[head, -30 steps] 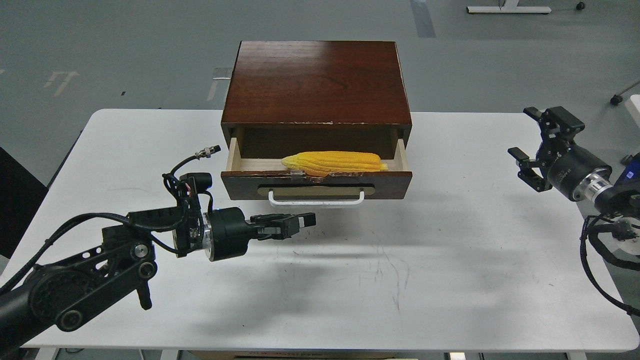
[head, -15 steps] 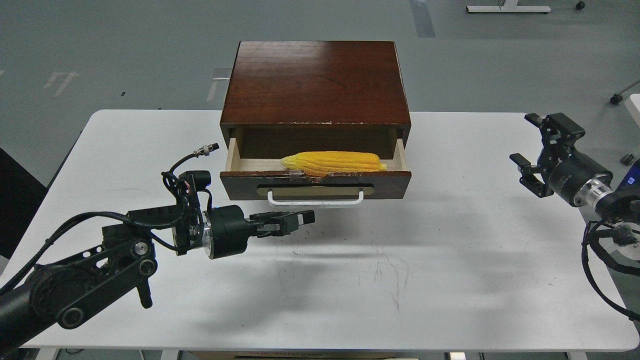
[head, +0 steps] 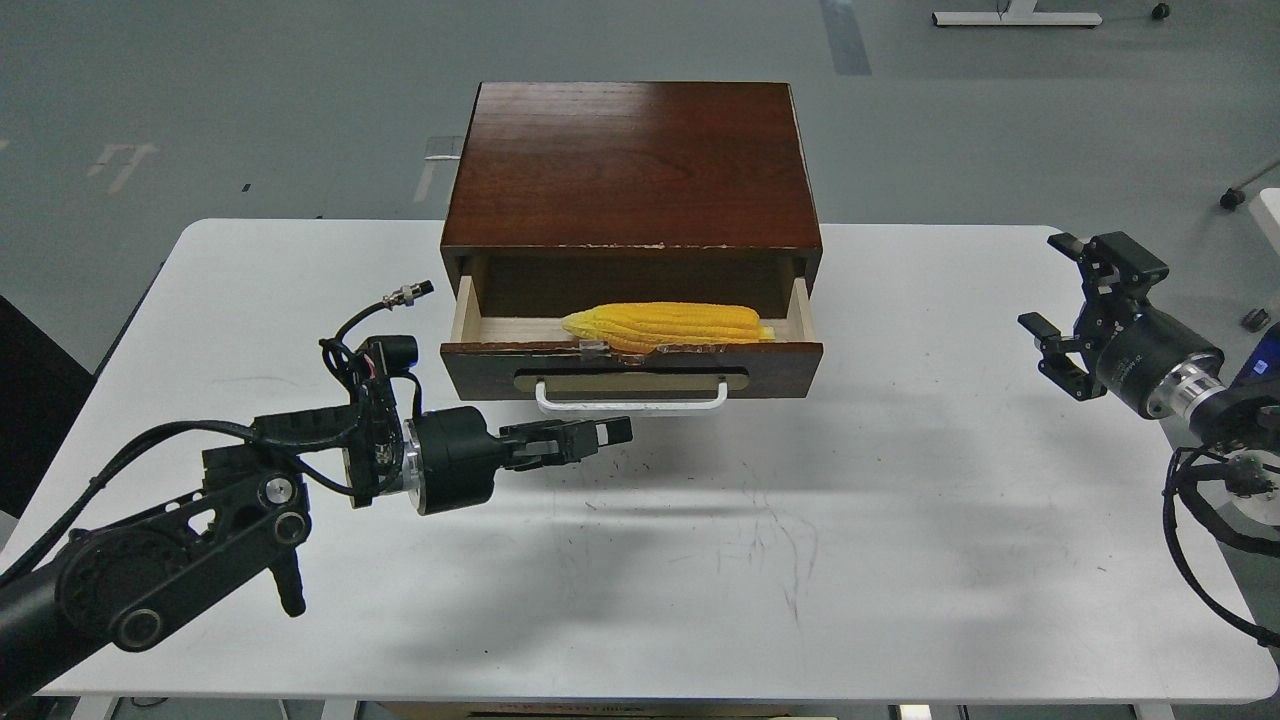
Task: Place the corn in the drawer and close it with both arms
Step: 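Push the drawer front inward with the left gripper, then finish pushing the drawer shut and pull the left gripper back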
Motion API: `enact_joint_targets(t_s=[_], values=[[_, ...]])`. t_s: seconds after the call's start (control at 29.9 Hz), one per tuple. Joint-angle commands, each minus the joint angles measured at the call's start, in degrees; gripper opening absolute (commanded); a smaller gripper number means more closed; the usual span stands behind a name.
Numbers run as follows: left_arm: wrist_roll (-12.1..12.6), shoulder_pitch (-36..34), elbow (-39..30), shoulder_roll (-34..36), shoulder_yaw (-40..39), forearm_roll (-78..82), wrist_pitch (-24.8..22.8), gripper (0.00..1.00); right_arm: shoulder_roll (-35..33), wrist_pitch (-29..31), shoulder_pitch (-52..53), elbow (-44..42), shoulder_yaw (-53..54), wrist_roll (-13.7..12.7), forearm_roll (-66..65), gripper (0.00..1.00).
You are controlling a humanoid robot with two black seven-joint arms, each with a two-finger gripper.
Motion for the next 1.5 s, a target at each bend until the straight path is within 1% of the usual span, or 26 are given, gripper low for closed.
enact_joint_targets(t_s=[0.0, 0.27, 0.4, 0.74, 0.8, 0.87, 1.07, 1.47], values=[[0.17, -0.12, 0.29, 0.0, -0.07, -0.01, 0.42, 0.0, 0.03, 0.0, -0.14, 0.02, 0.0, 0.0, 0.0, 0.96], [0.26, -0.56, 1.79, -0.09, -0.68, -0.09, 0.69, 0.0, 0.03, 0.0, -0.66, 0.02, 0.0, 0.0, 0.0, 0.96], [0.35, -0.73, 2.05, -0.36, -1.21, -0.09, 1.57, 0.0, 0.03, 0.0, -1.02, 0.02, 0.0, 0.0, 0.0, 0.96], [0.35, -2.14, 5.21, -1.76, -1.47, -0.09, 2.01, 0.0, 0.03, 0.0, -2.07, 0.03, 0.0, 0.0, 0.0, 0.96], [0.53, -2.49, 6.18, -2.55, -1.47, -0.09, 2.01, 0.0, 0.03, 0.0, -2.16, 0.02, 0.01, 0.0, 0.0, 0.96], [1.23, -2.93, 7.32, -3.43, -1.56, -0.09, 2.36, 0.0, 0.03, 0.0, -2.34, 0.11, 0.09, 0.0, 0.0, 0.96], [1.58, -4.07, 9.69, -3.96, -1.47, -0.09, 3.24, 0.0, -0.06, 0.0, -2.6, 0.02, 0.27, 0.0, 0.0, 0.96], [2.99, -5.92, 11.81, -5.19, -1.39, -0.09, 4.47, 0.0, -0.06, 0.0, -2.69, 0.02, 0.27, 0.0, 0.0, 0.96]])
